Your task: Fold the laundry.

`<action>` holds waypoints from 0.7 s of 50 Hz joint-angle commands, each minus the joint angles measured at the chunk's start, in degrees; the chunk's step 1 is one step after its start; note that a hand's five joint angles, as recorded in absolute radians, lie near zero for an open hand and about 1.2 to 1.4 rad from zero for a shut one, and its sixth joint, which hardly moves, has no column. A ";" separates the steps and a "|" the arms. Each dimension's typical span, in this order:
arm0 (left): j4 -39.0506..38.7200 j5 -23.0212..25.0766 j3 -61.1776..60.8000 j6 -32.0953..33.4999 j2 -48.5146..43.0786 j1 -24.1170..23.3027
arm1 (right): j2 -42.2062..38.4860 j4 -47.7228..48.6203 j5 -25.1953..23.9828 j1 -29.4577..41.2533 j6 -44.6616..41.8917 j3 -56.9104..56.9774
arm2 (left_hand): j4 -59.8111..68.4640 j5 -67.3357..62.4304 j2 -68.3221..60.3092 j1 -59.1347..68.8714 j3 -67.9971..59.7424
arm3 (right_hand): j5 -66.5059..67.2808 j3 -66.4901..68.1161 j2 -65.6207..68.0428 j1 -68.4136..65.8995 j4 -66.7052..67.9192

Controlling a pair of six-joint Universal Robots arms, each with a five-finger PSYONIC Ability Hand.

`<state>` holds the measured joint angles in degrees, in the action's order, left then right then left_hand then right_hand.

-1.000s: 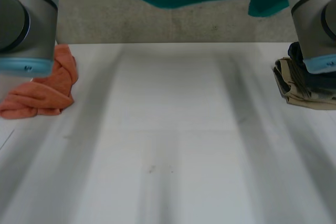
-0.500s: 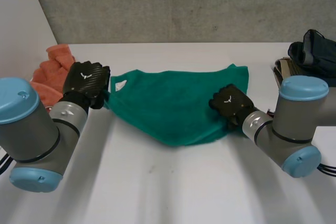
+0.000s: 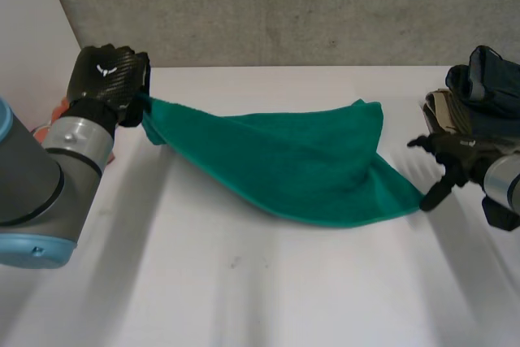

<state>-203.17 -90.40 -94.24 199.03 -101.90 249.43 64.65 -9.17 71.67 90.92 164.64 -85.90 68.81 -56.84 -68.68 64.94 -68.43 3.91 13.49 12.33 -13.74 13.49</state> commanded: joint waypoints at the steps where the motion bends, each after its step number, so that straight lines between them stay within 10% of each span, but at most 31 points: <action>1: 4.01 0.31 6.87 -0.31 -0.76 -1.58 | -0.66 8.81 0.75 0.49 -3.10 -6.91 | 11.19 -13.16 -11.32 15.06 -11.57 | -0.80 -0.38 0.78 0.63 -0.38; 16: 10.87 0.05 16.81 -3.39 -1.11 -5.53 | -3.91 19.09 5.49 14.36 8.68 -11.67 | 11.19 -13.16 -11.32 15.06 -11.57 | 2.55 2.97 4.14 -2.72 2.97; 35: 10.87 -0.13 17.69 -3.48 -1.20 -5.18 | -11.83 24.46 9.62 16.04 -0.11 -4.90 | 11.19 -13.16 -11.32 15.06 -11.57 | 27.12 27.54 28.71 -27.29 27.54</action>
<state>-192.28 -90.52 -76.47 195.54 -103.03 243.79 53.42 13.34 81.48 107.76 168.03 -91.32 68.81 -56.84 -68.68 64.94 -68.43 17.90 32.43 32.80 -32.87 32.42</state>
